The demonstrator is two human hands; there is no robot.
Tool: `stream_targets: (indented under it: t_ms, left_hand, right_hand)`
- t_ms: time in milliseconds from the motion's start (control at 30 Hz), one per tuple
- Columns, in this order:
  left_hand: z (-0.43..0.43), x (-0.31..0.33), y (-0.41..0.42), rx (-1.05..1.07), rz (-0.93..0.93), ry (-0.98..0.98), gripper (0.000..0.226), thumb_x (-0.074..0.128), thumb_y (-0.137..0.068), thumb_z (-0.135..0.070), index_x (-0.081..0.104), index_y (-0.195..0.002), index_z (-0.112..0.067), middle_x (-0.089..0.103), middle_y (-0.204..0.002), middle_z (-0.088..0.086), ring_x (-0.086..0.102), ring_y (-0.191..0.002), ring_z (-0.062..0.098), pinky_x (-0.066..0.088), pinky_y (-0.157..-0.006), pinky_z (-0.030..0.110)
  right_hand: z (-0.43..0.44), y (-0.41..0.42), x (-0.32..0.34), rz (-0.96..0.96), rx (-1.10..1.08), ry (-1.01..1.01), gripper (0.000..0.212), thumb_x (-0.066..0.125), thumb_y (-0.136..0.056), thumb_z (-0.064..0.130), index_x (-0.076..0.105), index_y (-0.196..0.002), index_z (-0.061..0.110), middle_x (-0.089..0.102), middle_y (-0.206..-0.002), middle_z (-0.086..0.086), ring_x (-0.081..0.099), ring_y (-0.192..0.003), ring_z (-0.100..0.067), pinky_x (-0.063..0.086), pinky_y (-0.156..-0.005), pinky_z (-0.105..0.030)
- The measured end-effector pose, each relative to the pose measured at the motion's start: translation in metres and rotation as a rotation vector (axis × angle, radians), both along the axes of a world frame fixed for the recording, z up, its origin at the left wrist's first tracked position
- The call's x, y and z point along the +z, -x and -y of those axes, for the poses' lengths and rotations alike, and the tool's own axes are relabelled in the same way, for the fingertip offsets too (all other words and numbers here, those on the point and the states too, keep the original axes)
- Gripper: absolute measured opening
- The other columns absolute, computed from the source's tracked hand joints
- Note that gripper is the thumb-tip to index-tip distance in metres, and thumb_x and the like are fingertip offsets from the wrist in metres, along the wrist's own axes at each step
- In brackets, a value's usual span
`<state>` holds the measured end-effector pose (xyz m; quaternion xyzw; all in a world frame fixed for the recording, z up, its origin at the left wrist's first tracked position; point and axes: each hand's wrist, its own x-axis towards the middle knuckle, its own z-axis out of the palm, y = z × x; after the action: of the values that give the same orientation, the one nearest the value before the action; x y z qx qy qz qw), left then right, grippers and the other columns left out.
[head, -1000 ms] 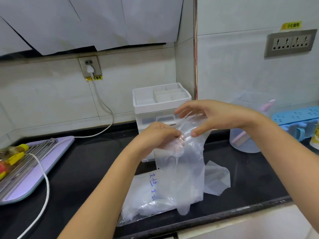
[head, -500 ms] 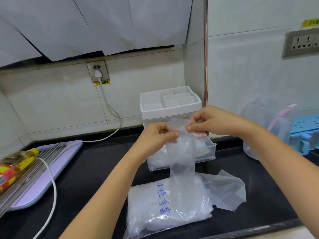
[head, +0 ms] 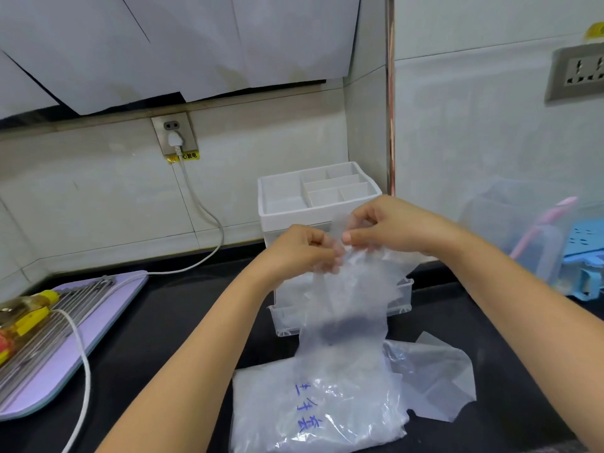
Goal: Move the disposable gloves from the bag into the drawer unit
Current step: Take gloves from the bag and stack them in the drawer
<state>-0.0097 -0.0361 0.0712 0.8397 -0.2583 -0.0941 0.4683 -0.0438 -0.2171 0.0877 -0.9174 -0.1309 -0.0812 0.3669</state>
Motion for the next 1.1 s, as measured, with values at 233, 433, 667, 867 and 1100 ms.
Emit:
stream_targets:
  t_ms: [233,433,667,867,1100]
  left_hand:
    - [-0.016,0.026,-0.041,0.149,0.004,-0.062,0.015,0.064,-0.089,-0.013,0.071,-0.094,0.0,0.071,-0.08,0.008,0.065,-0.06,0.01,0.056,-0.064,0.021]
    - [-0.012,0.025,-0.057,0.342,0.241,-0.226,0.013,0.066,-0.084,-0.011,0.073,-0.078,-0.003,0.069,-0.068,0.005,0.06,-0.057,0.014,0.056,-0.059,0.025]
    - [0.003,0.008,-0.012,0.525,0.782,-0.195,0.017,0.052,-0.091,-0.019,0.065,-0.096,-0.01,0.067,-0.088,0.001,0.06,-0.082,0.021,0.051,-0.073,0.038]
    - [0.025,-0.027,-0.011,0.214,0.475,-0.54,0.024,0.053,-0.088,-0.019,0.067,-0.078,-0.001,0.069,-0.078,0.012,0.064,-0.075,0.027,0.053,-0.069,0.036]
    - [0.036,-0.055,-0.031,0.148,0.167,-0.688,0.042,0.046,-0.098,-0.029,0.035,-0.061,-0.013,0.037,-0.06,0.001,0.034,-0.053,0.014,0.026,-0.049,0.024]
  right_hand:
    - [0.018,-0.022,-0.004,-0.055,-0.242,-0.314,0.029,0.062,-0.092,0.027,0.065,-0.077,0.002,0.054,-0.057,-0.004,0.048,-0.048,-0.014,0.04,-0.051,-0.022]
    - [0.015,-0.041,-0.043,-0.079,-0.417,-0.233,0.042,0.058,-0.094,0.027,0.046,-0.057,0.013,0.042,-0.049,-0.001,0.038,-0.041,-0.013,0.03,-0.048,-0.025]
    - [0.005,-0.044,-0.069,0.032,-0.519,-0.016,0.033,0.048,-0.098,0.022,0.054,-0.068,0.009,0.056,-0.065,-0.007,0.056,-0.063,-0.023,0.048,-0.063,-0.033]
    - [-0.002,-0.045,-0.076,0.125,-0.533,0.221,0.021,0.044,-0.099,0.022,0.058,-0.102,0.006,0.063,-0.094,-0.011,0.06,-0.086,-0.027,0.048,-0.071,-0.034]
    - [-0.011,-0.043,-0.079,0.113,-0.588,0.525,0.018,0.047,-0.095,0.0,0.056,-0.109,0.005,0.064,-0.102,-0.011,0.063,-0.091,-0.028,0.04,-0.065,-0.03]
